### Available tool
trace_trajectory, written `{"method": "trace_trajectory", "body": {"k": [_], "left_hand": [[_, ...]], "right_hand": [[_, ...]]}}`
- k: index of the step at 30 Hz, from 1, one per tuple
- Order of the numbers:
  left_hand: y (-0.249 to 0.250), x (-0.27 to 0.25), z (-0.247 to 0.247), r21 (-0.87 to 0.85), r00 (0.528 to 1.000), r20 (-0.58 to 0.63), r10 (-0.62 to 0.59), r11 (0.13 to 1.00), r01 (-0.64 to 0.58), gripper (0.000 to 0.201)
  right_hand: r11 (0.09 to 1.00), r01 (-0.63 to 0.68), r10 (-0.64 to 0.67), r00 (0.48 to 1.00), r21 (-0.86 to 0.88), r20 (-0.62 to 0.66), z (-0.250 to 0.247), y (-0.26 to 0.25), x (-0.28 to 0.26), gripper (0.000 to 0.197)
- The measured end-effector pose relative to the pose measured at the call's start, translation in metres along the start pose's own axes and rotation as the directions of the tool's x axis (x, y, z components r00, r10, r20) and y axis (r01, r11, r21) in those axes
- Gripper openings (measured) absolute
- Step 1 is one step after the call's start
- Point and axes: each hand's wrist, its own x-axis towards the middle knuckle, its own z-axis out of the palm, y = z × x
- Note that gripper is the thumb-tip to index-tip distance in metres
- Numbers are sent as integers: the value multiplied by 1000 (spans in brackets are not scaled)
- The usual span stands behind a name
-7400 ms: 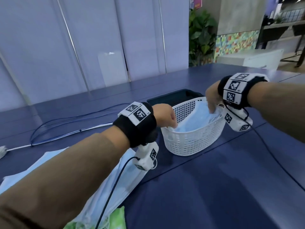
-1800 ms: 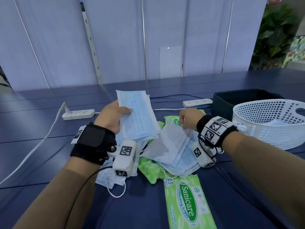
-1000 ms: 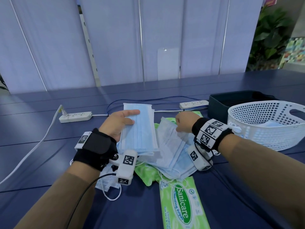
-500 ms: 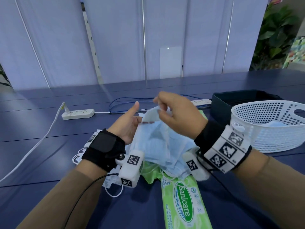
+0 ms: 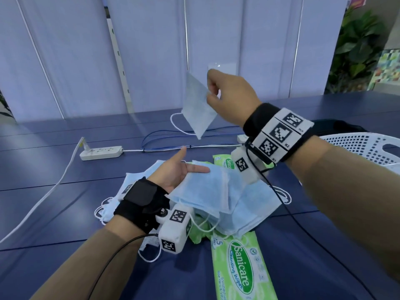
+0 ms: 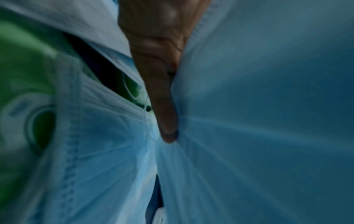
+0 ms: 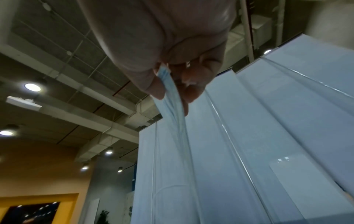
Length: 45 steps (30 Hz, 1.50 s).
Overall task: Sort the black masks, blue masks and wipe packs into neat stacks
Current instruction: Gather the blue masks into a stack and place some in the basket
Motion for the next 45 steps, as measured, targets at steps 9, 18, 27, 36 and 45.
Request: {"method": "trace_trajectory", "body": {"k": [9, 18, 27, 36, 45], "left_hand": [[2, -1, -3, -266, 980, -56, 193, 943, -201, 70], [20, -12, -13, -45, 825, -386, 412, 885, -463, 25], [49, -47, -48, 1, 720, -447, 531, 805, -593, 32], [43, -39, -45, 225, 788, -348, 508, 861, -456, 89], [30, -33, -37, 401, 730, -255, 634, 756, -517, 44]], "right_hand": [[968, 232, -243, 759, 97, 604, 25, -10, -79, 27], [919, -300, 100, 803, 254, 587, 29, 29, -55, 26], [832, -14, 496, 467, -555, 732, 75, 78, -36, 48], [862, 52, 405, 528, -505, 746, 87, 76, -39, 32], [782, -441, 145, 816, 441, 559, 23, 84, -27, 16]]}}
